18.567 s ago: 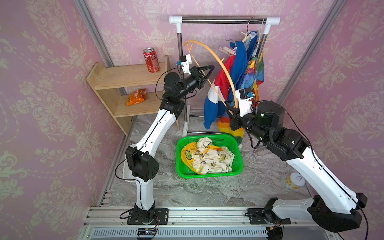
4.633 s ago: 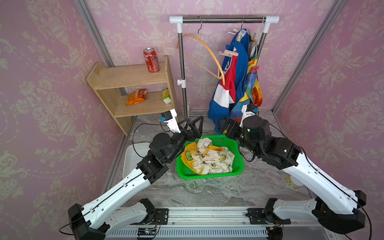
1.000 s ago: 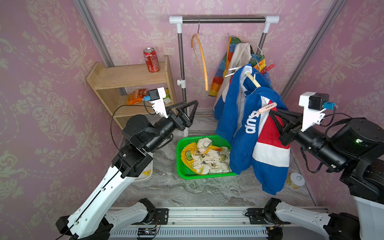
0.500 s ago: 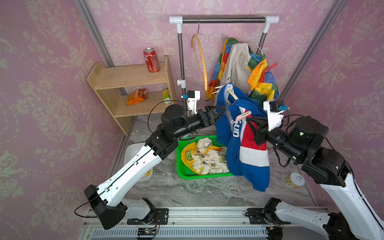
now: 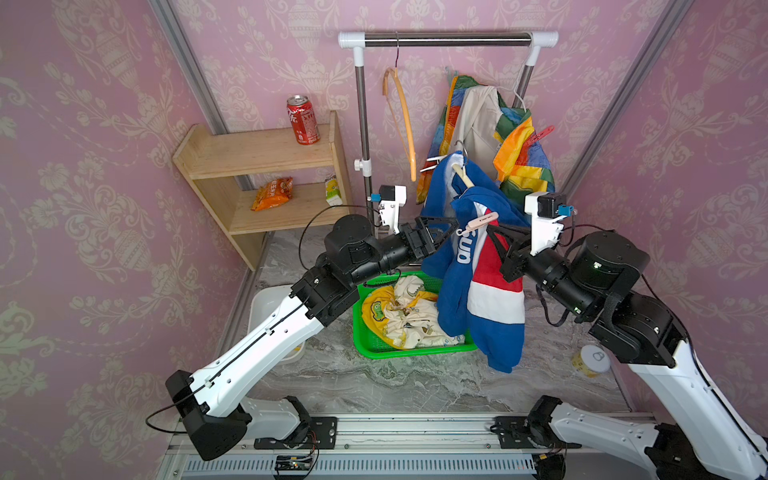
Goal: Remove the clothespins securing jackets to the hanger
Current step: Remove the clothespin from the hanger.
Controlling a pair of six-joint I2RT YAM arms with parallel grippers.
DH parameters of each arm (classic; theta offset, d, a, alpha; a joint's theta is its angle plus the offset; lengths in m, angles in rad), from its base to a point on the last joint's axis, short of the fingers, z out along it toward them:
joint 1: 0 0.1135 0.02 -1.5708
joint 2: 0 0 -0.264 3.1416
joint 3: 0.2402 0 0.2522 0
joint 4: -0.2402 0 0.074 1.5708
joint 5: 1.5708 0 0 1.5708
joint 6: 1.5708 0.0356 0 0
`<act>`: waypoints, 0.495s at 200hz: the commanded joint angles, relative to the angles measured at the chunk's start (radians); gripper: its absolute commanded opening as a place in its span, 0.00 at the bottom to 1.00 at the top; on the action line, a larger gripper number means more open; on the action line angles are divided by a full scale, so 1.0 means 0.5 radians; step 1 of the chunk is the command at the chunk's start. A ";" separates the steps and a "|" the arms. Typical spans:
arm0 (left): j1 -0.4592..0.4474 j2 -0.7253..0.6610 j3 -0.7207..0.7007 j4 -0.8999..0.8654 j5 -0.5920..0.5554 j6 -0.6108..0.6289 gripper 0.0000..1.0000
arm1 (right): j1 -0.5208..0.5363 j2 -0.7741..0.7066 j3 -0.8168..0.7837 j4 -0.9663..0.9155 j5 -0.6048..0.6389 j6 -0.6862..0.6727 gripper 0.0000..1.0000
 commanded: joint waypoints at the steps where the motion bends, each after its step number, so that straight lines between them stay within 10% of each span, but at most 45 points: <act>1: -0.021 0.058 0.032 0.113 0.011 -0.065 0.77 | 0.021 0.001 0.027 0.354 0.022 0.021 0.00; 99: -0.026 0.228 0.153 0.223 0.108 -0.062 0.71 | 0.041 0.122 0.095 0.340 0.023 0.001 0.00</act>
